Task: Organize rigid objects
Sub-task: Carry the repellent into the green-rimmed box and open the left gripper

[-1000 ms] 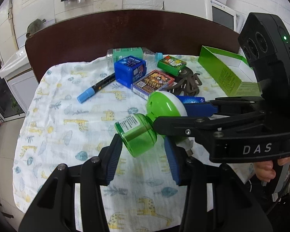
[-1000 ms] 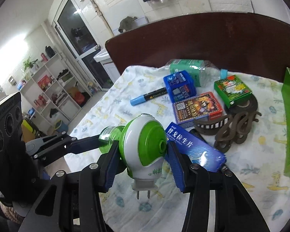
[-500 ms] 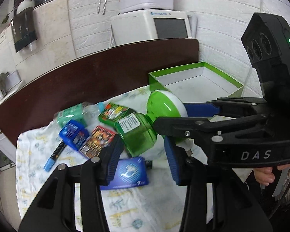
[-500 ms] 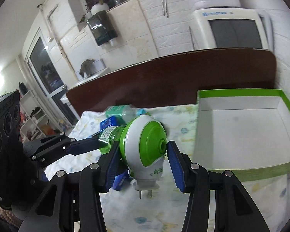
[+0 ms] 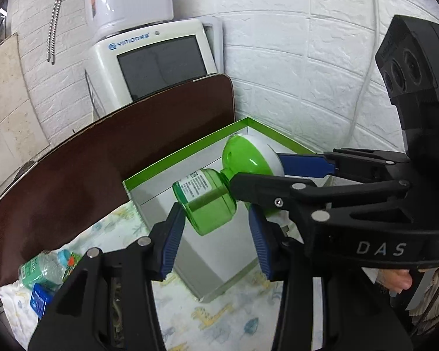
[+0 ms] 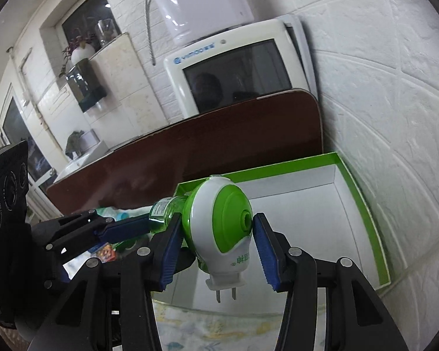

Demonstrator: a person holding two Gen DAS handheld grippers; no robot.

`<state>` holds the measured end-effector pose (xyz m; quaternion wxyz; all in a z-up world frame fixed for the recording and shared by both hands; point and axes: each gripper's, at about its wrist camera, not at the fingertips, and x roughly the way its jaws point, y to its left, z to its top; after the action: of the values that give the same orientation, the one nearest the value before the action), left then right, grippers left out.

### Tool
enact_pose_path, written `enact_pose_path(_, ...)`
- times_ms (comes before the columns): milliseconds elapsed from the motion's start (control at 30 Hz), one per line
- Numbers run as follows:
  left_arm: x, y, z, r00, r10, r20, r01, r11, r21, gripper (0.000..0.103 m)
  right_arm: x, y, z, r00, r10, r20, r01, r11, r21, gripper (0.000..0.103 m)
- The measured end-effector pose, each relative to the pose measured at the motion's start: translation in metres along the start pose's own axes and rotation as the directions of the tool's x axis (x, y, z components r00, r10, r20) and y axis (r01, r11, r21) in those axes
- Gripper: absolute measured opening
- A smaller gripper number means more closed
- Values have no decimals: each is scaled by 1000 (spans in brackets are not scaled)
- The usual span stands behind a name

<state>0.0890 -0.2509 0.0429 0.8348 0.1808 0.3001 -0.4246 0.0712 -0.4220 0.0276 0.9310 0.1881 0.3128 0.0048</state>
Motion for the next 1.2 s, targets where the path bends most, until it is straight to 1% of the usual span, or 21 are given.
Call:
enact_pose_path(200,46,-7,35,998,-43,-43,42,999,-16,43,27,-36,20,999,-45,-29,47,998,41,51)
enact_pose_path(333,78,-8,50,994,-52,-99,50,999,-22,43,49,-60,26,995,-69,-71,75,993,88,51)
enact_pose_path(500,114,-14,55,982,-91,-167,88,996,-29,43,70,-82,29,984,-128,-121,141,984,110,51)
enact_pose_path(667,144,-18,56,968,-121,-219,113,992,-48,43,87,-88,31,967,-210,-148,225,970,94,51)
enact_pose_path(767,160,-19,58,961,-125,-245,116,992,-54,43,98,-91,32,957,-239,-167,256,962,91,51)
enact_pose_path(867,170,-17,58,955,-133,-265,119,991,-68,43,105,-91,31,955,-239,-178,259,961,98,51)
enact_pose_path(967,175,-17,59,951,-149,-273,132,988,-78,42,99,-86,31,950,-273,-151,289,952,98,51)
enact_pose_path(1033,176,-18,60,952,-137,-273,124,990,-65,42,90,-82,30,947,-297,-124,310,946,96,51)
enact_pose_path(1067,174,-19,60,953,-129,-275,116,991,-62,44,83,-78,28,946,-304,-110,314,945,93,51)
enact_pose_path(1167,165,-15,57,953,-134,-272,118,990,-73,44,61,-66,23,953,-295,-65,300,950,91,51)
enact_pose_path(1200,165,-15,60,955,-125,-270,107,991,-80,44,54,-60,22,958,-284,-51,287,954,88,51)
